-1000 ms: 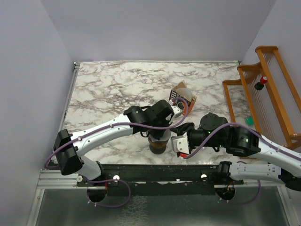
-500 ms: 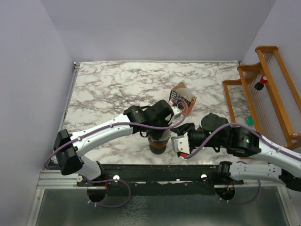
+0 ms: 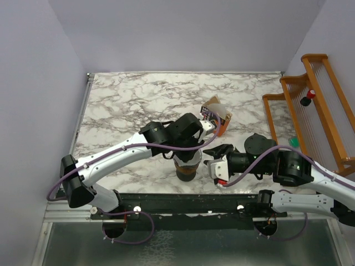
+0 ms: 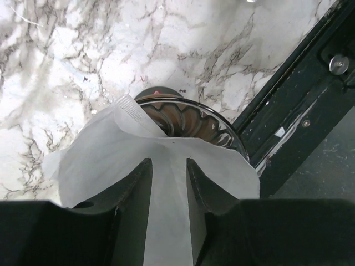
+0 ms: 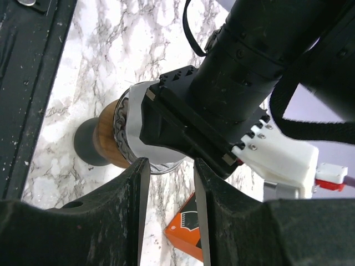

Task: Place the coffee filter in the dripper
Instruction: Place the coffee filter in the coffee dripper, then reset both arms

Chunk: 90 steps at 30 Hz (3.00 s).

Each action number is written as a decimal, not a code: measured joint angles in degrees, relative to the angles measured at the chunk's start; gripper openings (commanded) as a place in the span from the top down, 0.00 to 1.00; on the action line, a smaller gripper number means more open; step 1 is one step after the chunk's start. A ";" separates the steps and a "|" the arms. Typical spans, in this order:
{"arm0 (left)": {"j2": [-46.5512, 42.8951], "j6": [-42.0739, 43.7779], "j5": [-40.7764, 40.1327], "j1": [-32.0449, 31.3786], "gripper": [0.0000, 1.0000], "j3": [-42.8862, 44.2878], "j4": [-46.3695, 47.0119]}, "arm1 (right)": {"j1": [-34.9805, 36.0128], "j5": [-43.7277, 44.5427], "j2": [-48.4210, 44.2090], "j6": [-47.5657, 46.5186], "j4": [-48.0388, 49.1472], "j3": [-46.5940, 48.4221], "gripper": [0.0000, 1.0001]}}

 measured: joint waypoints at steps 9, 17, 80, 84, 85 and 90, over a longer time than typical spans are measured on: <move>-2.58 1.42 -1.66 0.00 0.70 4.87 -0.61 | 0.02 1.77 -1.84 5.92 3.23 0.00 0.55; -5.75 2.14 -6.38 0.57 1.00 4.92 0.17 | 0.02 8.37 -1.68 19.12 8.79 -1.79 0.86; -23.17 1.64 -9.79 9.05 0.18 -13.49 13.90 | 0.02 28.41 -1.44 37.92 28.65 -12.09 0.13; -23.10 2.40 -11.78 9.20 0.01 -11.50 14.23 | 0.02 35.10 -0.90 36.57 27.69 -6.54 0.00; -23.06 2.89 -12.20 9.46 0.01 -10.99 14.43 | 0.02 36.65 -0.66 36.22 27.39 -5.18 0.00; -22.47 4.09 -12.94 11.50 0.01 -10.16 16.63 | -0.81 43.47 1.88 36.09 24.13 1.33 0.00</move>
